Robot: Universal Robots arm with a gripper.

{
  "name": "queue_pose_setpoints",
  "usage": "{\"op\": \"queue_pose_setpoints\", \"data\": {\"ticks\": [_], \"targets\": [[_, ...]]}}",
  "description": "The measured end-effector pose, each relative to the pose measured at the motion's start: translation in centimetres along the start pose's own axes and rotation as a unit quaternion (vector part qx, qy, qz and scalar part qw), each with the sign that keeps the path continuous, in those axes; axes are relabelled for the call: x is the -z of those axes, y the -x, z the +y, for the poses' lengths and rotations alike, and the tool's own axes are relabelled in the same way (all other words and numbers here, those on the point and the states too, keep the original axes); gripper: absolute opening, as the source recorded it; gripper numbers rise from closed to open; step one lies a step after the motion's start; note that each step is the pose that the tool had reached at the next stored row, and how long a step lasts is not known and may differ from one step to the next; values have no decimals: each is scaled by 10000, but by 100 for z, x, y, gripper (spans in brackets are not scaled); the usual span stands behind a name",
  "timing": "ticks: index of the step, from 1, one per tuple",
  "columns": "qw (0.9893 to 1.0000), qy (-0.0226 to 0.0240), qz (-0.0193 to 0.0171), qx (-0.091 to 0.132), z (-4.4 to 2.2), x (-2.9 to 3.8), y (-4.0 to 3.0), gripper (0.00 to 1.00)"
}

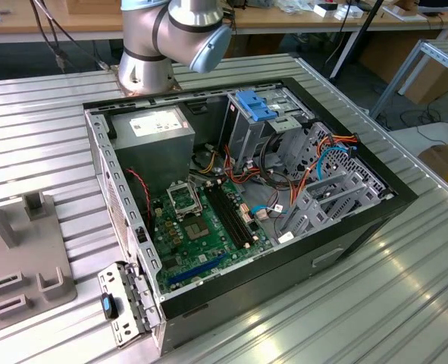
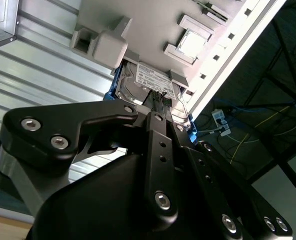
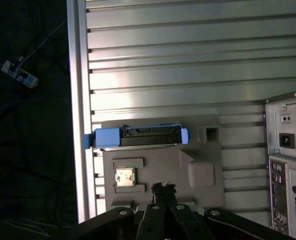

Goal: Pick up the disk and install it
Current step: 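Reach for the disk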

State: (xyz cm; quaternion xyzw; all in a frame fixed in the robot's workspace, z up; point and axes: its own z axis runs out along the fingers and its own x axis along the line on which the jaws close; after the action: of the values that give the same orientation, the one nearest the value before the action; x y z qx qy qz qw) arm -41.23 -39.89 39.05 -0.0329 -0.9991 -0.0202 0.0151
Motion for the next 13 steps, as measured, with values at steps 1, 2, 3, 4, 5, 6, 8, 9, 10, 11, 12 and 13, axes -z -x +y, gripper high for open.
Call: {"op": "queue_pose_setpoints", "data": {"ticks": [1,2,3,4,5,6,8,9,10,11,12,13], "targets": [[10000,0,0,0,0,0,-2,11],[10000,0,0,0,-1,0,-7,11],[10000,0,0,0,-1,-1,-10,11],[10000,0,0,0,-1,-1,-13,11],[10000,0,0,0,-1,-1,-19,11],[10000,0,0,0,-2,-1,-24,11],[10000,0,0,0,-2,-1,-33,11],[10000,0,0,0,-3,-1,-38,11],[10000,0,0,0,-3,-1,-42,11],[10000,0,0,0,-3,-2,-44,11],[10000,0,0,0,-3,-2,-45,11],[10000,0,0,0,-3,-1,-46,11]]}}
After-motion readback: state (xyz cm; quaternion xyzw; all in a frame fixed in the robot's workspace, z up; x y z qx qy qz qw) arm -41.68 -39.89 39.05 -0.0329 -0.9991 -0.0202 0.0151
